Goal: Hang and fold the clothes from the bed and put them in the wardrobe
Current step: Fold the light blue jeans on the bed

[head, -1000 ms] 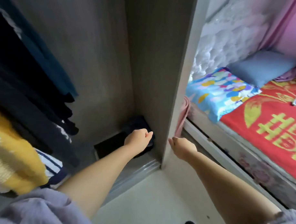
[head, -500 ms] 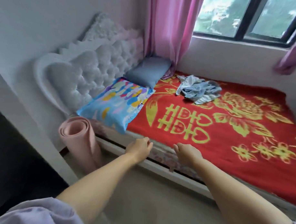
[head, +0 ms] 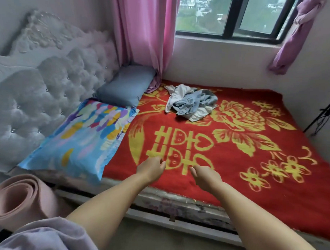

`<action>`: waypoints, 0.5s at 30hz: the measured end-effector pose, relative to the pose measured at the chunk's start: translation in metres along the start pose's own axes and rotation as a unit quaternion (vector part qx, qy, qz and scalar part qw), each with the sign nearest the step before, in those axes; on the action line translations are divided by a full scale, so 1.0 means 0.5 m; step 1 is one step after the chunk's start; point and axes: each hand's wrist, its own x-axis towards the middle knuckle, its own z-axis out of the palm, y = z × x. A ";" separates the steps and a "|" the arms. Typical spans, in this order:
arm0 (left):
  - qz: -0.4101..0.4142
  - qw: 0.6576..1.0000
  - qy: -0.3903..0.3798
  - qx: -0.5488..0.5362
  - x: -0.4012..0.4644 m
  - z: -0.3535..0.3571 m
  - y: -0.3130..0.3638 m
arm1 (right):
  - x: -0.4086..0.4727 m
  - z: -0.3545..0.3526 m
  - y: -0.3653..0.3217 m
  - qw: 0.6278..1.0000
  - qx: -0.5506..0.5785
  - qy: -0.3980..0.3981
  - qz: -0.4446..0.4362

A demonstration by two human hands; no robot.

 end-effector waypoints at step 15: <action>0.030 0.994 -0.092 0.060 0.544 0.042 0.107 | 0.415 -0.052 0.214 0.987 0.100 -0.053 0.118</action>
